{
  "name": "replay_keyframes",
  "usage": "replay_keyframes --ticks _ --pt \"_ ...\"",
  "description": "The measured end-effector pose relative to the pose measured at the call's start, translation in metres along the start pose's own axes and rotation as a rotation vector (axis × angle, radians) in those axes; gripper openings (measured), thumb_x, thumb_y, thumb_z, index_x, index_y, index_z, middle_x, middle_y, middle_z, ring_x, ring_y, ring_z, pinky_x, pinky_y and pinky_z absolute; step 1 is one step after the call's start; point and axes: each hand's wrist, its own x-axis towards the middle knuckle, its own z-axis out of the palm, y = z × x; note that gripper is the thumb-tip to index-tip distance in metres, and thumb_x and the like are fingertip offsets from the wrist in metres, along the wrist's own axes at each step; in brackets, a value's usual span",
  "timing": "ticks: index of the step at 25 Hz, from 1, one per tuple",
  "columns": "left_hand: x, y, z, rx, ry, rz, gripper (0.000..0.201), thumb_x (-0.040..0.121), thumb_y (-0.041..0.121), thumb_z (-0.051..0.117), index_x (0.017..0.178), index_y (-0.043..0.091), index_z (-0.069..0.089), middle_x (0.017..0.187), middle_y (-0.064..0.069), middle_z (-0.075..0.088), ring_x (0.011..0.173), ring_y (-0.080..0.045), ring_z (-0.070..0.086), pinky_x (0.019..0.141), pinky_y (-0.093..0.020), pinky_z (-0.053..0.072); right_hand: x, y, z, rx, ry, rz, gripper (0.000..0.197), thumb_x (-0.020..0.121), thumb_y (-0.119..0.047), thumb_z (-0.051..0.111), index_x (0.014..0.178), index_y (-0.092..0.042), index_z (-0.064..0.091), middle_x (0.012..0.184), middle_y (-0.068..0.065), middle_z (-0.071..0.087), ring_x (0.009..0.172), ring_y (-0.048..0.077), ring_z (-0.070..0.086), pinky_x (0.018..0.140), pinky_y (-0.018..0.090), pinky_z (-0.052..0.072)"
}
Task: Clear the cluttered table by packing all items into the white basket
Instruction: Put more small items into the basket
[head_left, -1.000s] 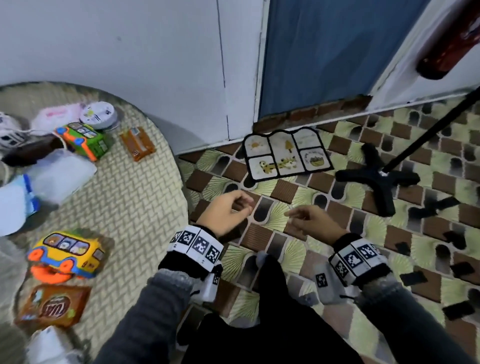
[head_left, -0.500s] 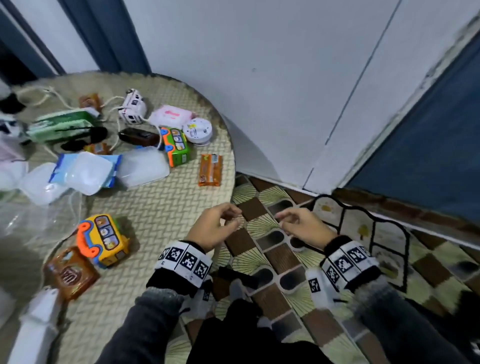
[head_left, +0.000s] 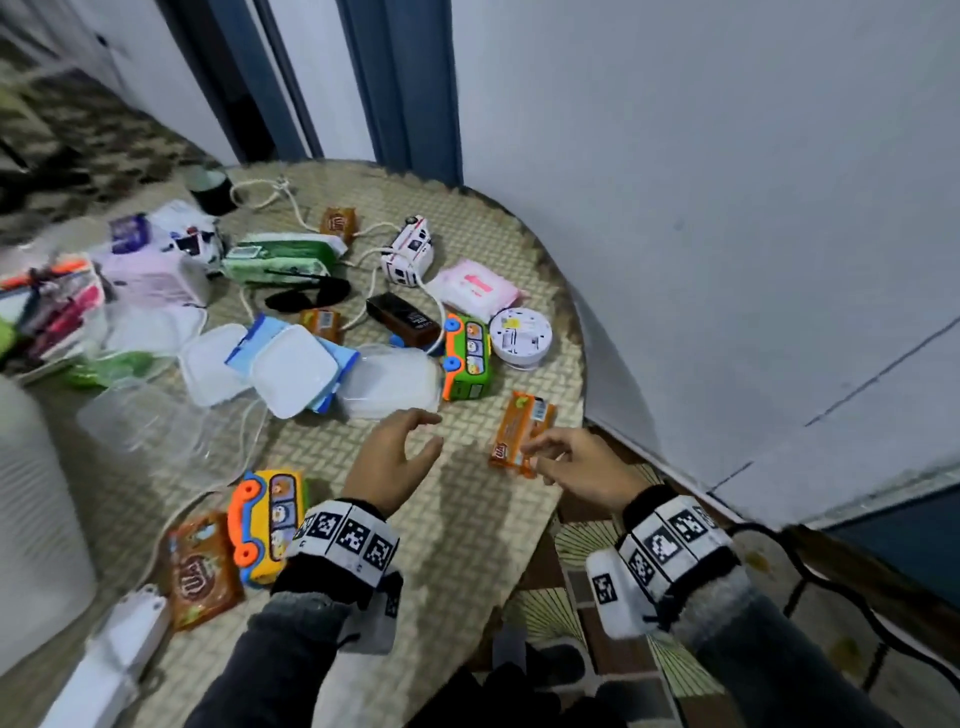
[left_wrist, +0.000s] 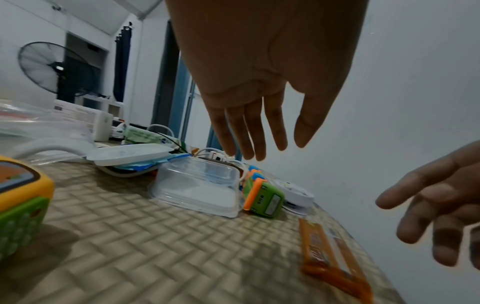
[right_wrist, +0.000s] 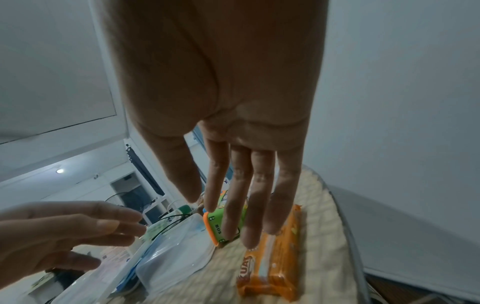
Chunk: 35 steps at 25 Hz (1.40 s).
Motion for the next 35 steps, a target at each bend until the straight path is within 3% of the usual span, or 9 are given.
replay_keyframes --ticks 3,6,10,14,17,19,25,30,35 --pt "0.029 -0.017 -0.010 0.014 0.111 -0.023 0.029 0.092 0.021 0.060 0.119 0.011 0.060 0.123 -0.005 0.059 0.116 -0.020 0.051 0.091 -0.025 0.036 0.027 -0.005 -0.001 -0.019 -0.052 -0.010 0.014 0.092 -0.014 0.058 0.104 -0.017 0.065 0.080 0.006 0.065 0.073 0.013 0.061 0.070 0.025 0.047" --pt "0.058 -0.039 -0.016 0.042 0.139 -0.090 0.044 0.089 0.037 0.055 0.125 0.012 0.056 0.131 -0.007 0.055 0.123 -0.025 0.049 0.099 -0.039 0.039 0.051 -0.013 0.000 -0.005 -0.116 -0.008 0.015 0.094 -0.012 0.055 0.098 -0.023 0.063 0.088 0.021 0.065 0.079 0.027 0.064 0.076 0.036 0.050" --pt "0.094 -0.062 -0.014 0.188 0.006 -0.188 0.062 0.089 0.051 0.048 0.141 0.018 0.041 0.154 -0.005 0.029 0.143 -0.025 0.024 0.108 -0.053 0.030 0.085 -0.025 0.000 -0.021 -0.155 -0.001 0.016 0.092 -0.008 0.054 0.097 -0.020 0.064 0.083 0.010 0.067 0.076 0.015 0.064 0.079 0.038 0.052" --pt "0.109 -0.080 0.000 0.368 -0.200 -0.303 0.099 0.068 0.084 0.002 0.149 0.029 -0.012 0.157 0.005 -0.021 0.145 -0.017 -0.019 0.117 -0.042 -0.005 0.125 -0.048 -0.004 -0.016 -0.214 -0.049 0.017 0.093 -0.004 0.052 0.096 -0.015 0.064 0.096 0.019 0.068 0.079 0.021 0.063 0.078 0.040 0.051" --pt "0.110 -0.083 0.008 0.390 -0.186 -0.342 0.105 0.046 0.086 -0.032 0.136 0.033 -0.031 0.148 0.010 -0.034 0.136 -0.011 -0.032 0.114 -0.037 -0.015 0.162 -0.062 -0.008 -0.043 -0.231 -0.096 0.019 0.093 -0.005 0.052 0.094 -0.019 0.065 0.093 0.022 0.068 0.075 0.021 0.059 0.074 0.042 0.050" --pt "0.111 -0.085 0.009 0.367 -0.183 -0.350 0.102 0.044 0.087 -0.032 0.134 0.037 -0.032 0.147 0.012 -0.036 0.134 -0.010 -0.035 0.112 -0.035 -0.018 0.185 -0.071 -0.008 -0.040 -0.214 -0.129 0.015 0.093 -0.004 0.053 0.097 -0.012 0.066 0.089 0.017 0.068 0.074 0.017 0.059 0.076 0.041 0.050" --pt "0.112 -0.089 0.008 0.274 -0.198 -0.333 0.098 0.049 0.091 -0.023 0.135 0.045 -0.026 0.140 0.022 -0.041 0.130 -0.005 -0.040 0.094 -0.019 -0.037 0.260 -0.114 0.006 -0.090 -0.044 -0.268 0.019 0.091 -0.003 0.056 0.106 -0.004 0.066 0.096 0.011 0.067 0.082 0.016 0.058 0.067 0.011 0.043" --pt "0.113 -0.087 0.007 0.286 -0.211 -0.339 0.096 0.049 0.090 -0.024 0.134 0.046 -0.027 0.134 0.025 -0.045 0.122 -0.002 -0.048 0.094 -0.019 -0.036 0.297 -0.121 0.029 -0.289 -0.131 -0.248 0.036 0.092 -0.012 0.060 0.126 -0.001 0.054 0.121 0.019 0.061 0.110 0.031 0.059 0.094 0.040 0.046" --pt "0.112 -0.084 0.006 0.295 -0.217 -0.357 0.077 0.064 0.077 -0.004 0.133 0.047 -0.025 0.135 0.023 -0.044 0.128 -0.003 -0.042 0.097 -0.020 -0.034 0.303 -0.112 0.039 -0.218 -0.184 -0.121 0.048 0.093 -0.011 0.058 0.138 -0.006 0.043 0.132 0.015 0.056 0.122 0.029 0.052 0.097 0.032 0.040"
